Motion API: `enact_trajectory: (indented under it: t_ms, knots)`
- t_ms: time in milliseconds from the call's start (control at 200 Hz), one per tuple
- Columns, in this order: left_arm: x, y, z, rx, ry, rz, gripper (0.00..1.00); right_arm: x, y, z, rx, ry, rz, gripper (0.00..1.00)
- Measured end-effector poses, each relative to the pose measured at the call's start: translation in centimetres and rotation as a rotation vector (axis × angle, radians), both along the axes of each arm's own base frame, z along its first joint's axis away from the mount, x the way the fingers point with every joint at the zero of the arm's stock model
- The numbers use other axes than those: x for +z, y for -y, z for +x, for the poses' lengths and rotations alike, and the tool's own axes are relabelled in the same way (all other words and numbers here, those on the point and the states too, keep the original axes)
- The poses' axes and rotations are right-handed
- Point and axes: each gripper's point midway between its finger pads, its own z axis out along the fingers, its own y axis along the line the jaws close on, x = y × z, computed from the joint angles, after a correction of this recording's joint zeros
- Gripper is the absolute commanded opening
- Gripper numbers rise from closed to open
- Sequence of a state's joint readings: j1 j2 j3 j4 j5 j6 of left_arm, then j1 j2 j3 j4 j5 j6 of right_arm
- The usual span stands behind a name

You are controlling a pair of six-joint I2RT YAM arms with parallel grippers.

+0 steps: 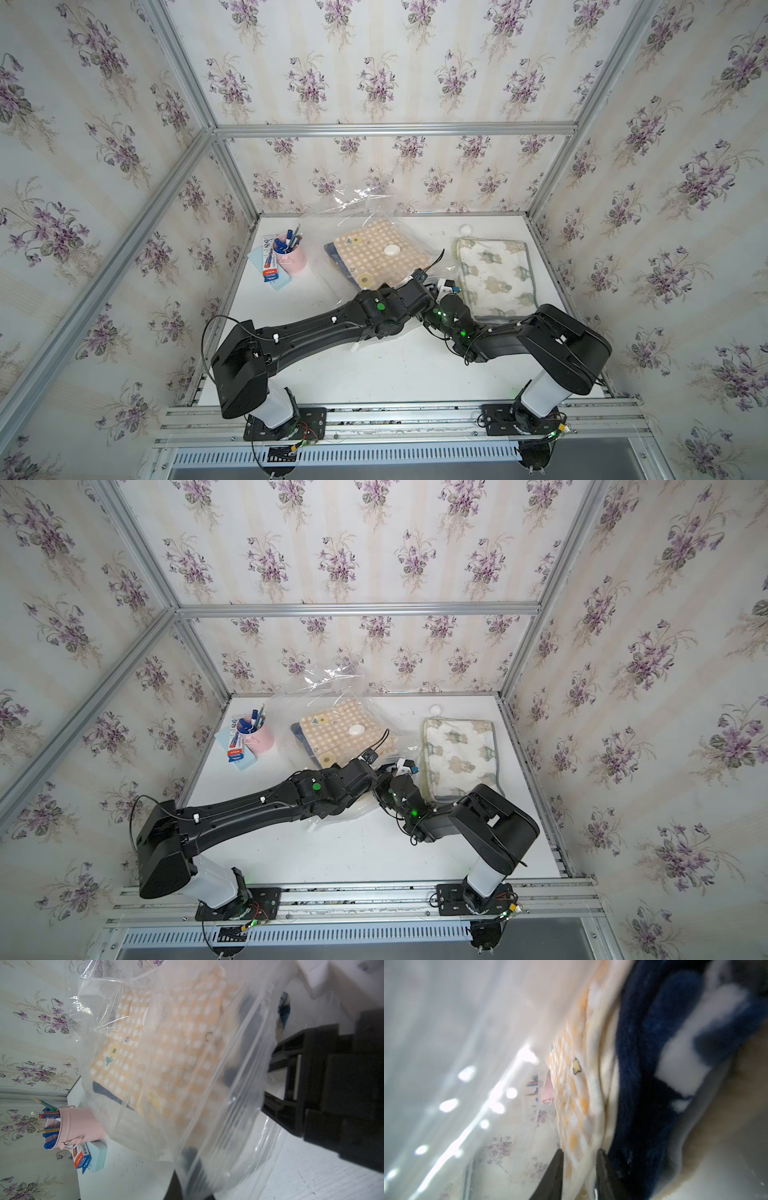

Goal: Take the blanket out of the vacuum bag
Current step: Take out the blanket from the vacuum bag.

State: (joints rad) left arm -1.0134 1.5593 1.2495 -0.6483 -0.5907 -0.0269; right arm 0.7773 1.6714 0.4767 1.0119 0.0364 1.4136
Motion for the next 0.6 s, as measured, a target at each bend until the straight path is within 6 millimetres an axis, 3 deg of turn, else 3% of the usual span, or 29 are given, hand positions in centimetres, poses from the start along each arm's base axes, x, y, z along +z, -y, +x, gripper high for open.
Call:
enact_trajectory:
  t_ms: [210,430,599]
  knots:
    - [0.4,0.0,-0.1,0.001,-0.001,-0.022,0.08,-1.7,0.3,-0.3,-0.004,-0.037,-0.018,0.33]
    - [0.4,0.2,-0.2,-0.002,-0.007,-0.031,0.09,-1.3,0.4,-0.3,-0.005,-0.034,-0.014,0.36]
    - [0.4,0.3,-0.2,-0.003,-0.013,-0.039,0.10,-1.1,-0.2,0.8,-0.006,-0.023,-0.022,0.36]
